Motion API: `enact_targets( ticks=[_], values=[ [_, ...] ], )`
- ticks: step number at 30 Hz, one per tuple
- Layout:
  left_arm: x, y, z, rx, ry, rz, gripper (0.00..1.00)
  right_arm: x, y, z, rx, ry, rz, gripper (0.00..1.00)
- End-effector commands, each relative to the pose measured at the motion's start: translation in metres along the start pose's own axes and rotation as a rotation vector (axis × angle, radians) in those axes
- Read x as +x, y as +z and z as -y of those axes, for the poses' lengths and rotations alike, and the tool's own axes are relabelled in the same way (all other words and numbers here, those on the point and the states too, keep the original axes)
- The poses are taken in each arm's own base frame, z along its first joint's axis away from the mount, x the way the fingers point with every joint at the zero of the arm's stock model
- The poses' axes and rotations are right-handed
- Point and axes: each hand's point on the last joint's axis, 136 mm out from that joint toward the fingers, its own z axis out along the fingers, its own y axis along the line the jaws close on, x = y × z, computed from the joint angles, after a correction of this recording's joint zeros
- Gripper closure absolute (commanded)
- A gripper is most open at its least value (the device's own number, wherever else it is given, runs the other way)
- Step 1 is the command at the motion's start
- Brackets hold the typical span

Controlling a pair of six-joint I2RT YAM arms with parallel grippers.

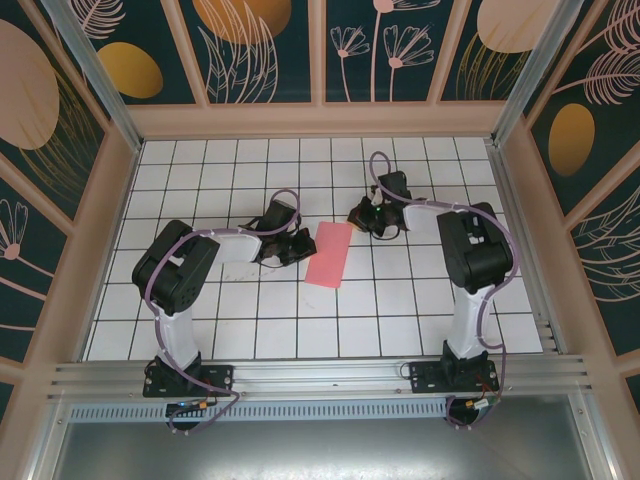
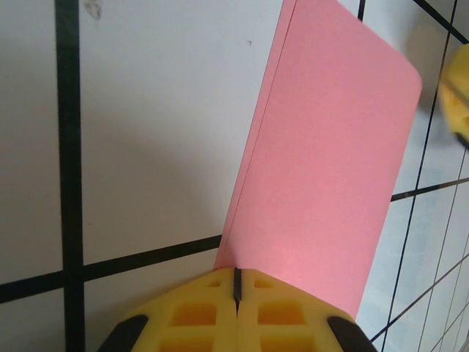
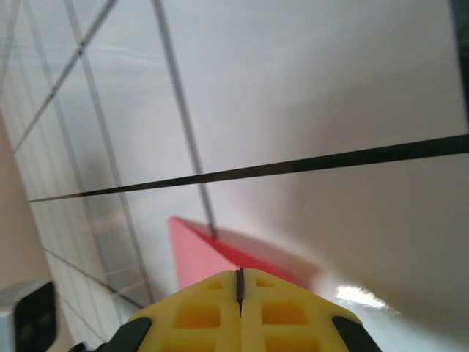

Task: Fold a paper plane with a square sheet of paper (pick it up from the middle)
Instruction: Fold the square sheet of paper in half at the center of the table.

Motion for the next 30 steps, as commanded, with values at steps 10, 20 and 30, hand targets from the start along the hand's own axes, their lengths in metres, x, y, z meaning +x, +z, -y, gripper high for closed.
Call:
enact_targets(
  ticks=[10,20,30],
  values=[
    [0.028,0.006,-0.047,-0.161,-0.039,-0.077,1.00,0.016,0.013,0.021,0.024,0.040,-0.024,0.95],
    [0.029,0.005,-0.047,-0.159,-0.040,-0.080,1.00,0.019,0.017,0.028,0.046,0.027,-0.038,0.95],
    [0.026,0.004,-0.043,-0.151,-0.039,-0.073,1.00,0.035,-0.025,-0.034,-0.118,-0.043,-0.003,0.94]
  ],
)
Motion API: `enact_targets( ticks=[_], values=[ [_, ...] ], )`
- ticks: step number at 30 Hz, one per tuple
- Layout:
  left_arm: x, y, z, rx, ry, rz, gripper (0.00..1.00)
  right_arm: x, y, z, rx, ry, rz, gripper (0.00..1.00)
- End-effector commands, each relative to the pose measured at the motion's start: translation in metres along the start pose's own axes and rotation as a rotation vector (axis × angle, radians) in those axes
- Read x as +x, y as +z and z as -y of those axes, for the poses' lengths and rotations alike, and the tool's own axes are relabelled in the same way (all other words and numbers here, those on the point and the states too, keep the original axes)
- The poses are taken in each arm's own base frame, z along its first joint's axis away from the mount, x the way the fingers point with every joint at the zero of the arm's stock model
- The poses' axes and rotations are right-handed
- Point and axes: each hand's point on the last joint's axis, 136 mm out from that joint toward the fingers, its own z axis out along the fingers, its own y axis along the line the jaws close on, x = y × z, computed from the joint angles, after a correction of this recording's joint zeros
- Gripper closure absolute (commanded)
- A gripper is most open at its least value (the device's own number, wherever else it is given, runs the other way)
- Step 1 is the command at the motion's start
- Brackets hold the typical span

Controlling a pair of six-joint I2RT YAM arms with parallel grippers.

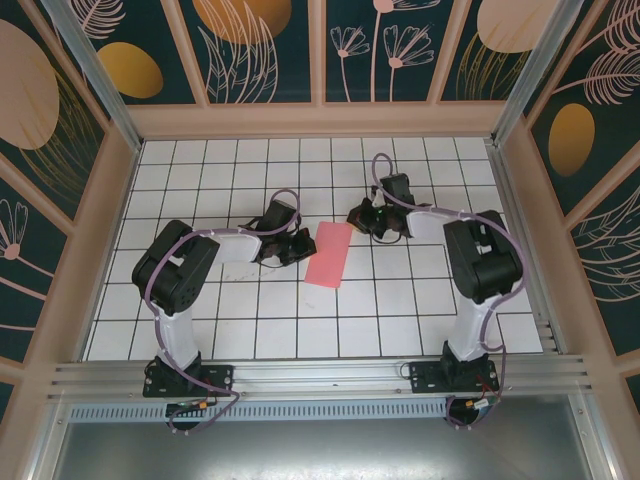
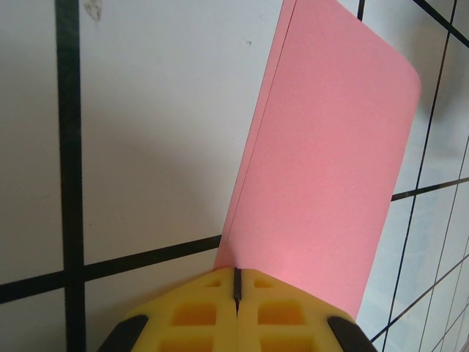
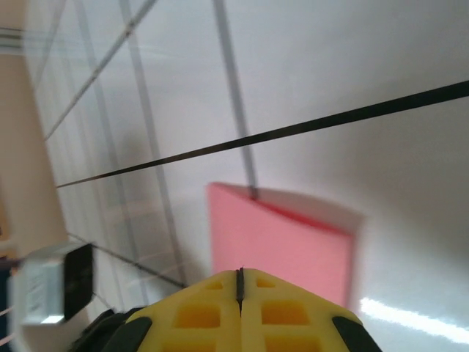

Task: Fold a paper plane with a square sheet of paper (pick it up from the middle)
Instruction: Fold the square sheet of paper in half at the center of the table.

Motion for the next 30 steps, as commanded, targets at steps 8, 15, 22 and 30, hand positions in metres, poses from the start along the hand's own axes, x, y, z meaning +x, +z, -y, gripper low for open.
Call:
enact_targets(
  ticks=[8,15,22,30],
  values=[
    [0.027,0.004,-0.045,-0.154,-0.040,-0.077,1.00,0.074,0.000,-0.006,-0.057,0.009,-0.080,0.95],
    [0.028,0.006,-0.045,-0.156,-0.042,-0.081,1.00,0.105,0.012,0.036,0.068,0.034,-0.141,0.95],
    [0.027,0.005,-0.045,-0.159,-0.038,-0.080,1.00,0.105,0.006,0.028,0.060,-0.001,-0.148,0.94],
    [0.028,0.004,-0.045,-0.156,-0.041,-0.077,1.00,0.122,-0.008,-0.011,-0.073,-0.041,-0.169,0.93]
  ],
)
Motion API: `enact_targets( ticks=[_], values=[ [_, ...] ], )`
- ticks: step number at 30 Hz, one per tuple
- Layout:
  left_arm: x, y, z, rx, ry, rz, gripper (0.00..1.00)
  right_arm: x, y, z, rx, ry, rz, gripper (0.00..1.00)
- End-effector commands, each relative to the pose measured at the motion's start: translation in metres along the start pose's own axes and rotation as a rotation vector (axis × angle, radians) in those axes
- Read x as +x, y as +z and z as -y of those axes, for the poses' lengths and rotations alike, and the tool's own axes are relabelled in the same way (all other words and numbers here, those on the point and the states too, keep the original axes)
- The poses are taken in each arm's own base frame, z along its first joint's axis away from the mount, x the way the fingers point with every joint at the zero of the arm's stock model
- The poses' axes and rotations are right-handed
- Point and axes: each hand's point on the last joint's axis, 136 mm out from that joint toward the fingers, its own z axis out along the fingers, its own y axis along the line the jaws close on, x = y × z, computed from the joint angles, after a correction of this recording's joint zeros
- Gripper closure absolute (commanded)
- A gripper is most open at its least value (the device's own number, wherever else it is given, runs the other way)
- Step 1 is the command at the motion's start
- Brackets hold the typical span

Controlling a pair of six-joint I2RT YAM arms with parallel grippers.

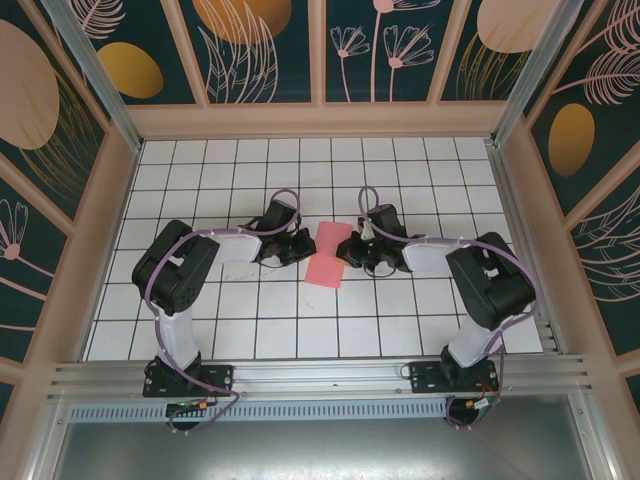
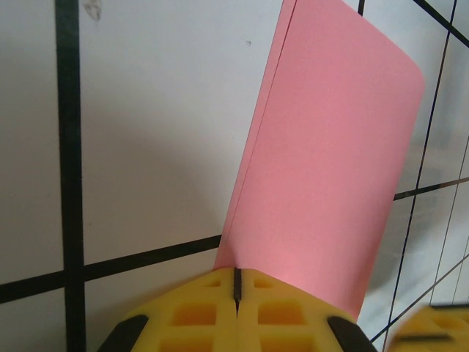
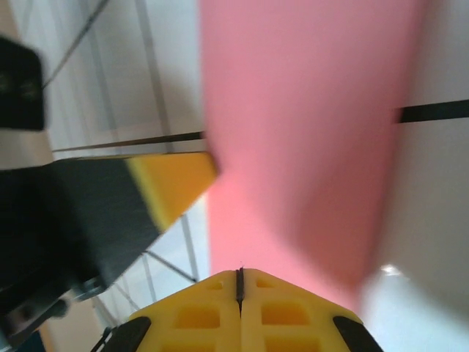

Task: Fold a paper plane with a square sheet of paper (pick it up from the middle)
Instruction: Fold the square sheet of paper in half at the center of the table.

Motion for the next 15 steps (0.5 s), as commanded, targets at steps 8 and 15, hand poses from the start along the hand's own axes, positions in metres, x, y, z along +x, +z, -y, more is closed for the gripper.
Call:
enact_targets(
  ticks=[8,15],
  values=[
    [0.029,0.003,-0.046,-0.159,-0.041,-0.077,1.00,0.059,0.013,0.014,-0.016,0.017,-0.107,0.93],
    [0.028,0.004,-0.046,-0.158,-0.040,-0.077,1.00,0.071,0.013,0.037,0.048,0.036,-0.123,0.93]
  ],
)
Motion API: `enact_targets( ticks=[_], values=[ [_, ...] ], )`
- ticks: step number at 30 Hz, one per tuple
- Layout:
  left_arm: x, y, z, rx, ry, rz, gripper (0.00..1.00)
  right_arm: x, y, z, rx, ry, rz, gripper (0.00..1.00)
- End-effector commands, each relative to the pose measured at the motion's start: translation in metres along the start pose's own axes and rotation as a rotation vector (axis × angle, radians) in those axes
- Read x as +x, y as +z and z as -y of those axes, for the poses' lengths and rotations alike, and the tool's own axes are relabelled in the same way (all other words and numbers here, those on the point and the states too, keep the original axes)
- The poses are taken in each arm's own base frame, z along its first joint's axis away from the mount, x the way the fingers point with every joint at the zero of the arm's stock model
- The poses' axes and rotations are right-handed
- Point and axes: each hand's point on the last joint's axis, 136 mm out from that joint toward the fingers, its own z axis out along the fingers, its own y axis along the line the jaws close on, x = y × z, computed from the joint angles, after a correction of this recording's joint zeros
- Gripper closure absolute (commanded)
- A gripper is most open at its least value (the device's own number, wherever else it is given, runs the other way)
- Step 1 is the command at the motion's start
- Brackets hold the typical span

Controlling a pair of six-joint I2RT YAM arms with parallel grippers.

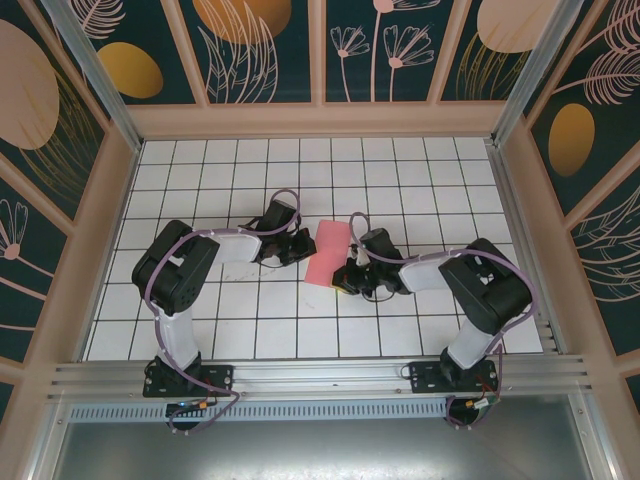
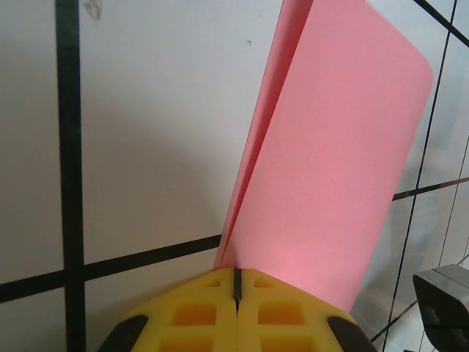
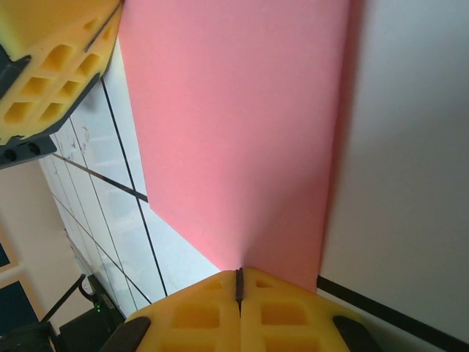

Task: Fold a paper plane with a square sheet of paper (pick it up from the middle)
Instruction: Fold the square sheet of paper in half at the center of the table.

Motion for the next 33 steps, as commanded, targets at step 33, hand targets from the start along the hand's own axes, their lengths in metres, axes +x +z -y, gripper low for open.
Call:
enact_targets(
  ticks=[33],
  values=[
    [0.028,0.004,-0.038,-0.121,-0.036,-0.083,1.00,-0.164,0.000,0.037,0.100,0.074,0.181,0.93]
  ],
)
